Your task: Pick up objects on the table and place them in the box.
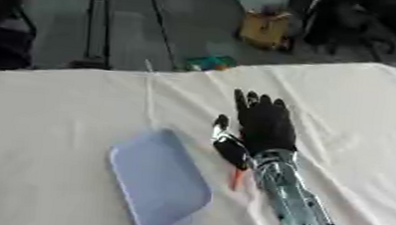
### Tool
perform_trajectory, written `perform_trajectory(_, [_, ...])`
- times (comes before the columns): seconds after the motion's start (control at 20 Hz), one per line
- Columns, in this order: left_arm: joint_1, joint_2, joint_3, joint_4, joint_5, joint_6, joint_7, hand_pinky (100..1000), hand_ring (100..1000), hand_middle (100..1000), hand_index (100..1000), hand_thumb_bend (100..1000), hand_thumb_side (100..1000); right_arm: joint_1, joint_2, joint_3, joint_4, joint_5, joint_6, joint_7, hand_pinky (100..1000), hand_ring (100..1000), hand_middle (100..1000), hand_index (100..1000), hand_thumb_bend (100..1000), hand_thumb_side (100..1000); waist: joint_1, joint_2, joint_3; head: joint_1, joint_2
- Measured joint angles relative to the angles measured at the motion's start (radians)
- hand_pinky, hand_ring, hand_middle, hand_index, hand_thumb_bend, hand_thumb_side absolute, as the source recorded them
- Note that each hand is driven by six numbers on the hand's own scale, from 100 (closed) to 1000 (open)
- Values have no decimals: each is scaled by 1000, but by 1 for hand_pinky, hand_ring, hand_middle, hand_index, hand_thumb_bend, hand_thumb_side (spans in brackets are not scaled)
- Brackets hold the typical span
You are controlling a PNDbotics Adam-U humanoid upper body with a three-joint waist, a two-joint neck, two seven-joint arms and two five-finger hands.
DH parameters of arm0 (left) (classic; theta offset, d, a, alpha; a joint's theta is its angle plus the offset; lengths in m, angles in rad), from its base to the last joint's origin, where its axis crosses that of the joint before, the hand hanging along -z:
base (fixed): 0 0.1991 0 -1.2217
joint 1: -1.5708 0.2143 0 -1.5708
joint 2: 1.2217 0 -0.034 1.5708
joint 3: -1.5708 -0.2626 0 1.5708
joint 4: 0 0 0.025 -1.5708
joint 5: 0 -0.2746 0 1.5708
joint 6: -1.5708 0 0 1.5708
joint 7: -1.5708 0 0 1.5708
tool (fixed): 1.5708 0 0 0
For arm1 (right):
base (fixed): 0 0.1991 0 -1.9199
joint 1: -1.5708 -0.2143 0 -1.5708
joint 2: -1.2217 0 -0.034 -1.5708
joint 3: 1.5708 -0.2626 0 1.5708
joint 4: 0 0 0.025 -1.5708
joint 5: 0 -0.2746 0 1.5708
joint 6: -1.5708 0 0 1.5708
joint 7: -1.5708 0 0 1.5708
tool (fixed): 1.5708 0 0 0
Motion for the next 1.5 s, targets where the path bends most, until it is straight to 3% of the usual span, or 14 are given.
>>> perform_trajectory(0.25, [0,0,0,0,0,0,0,710,801,840,767,100,910,3,11,-16,30,4,0,8,747,828,840,1000,106,1000,0,0,-1,-4,-1])
perform_trajectory(1.5, [0,-8,0,0,3,2,-2,710,803,843,767,100,911,34,41,-50,83,-20,86,16,700,754,804,1000,131,1000,1,0,-2,-4,-10])
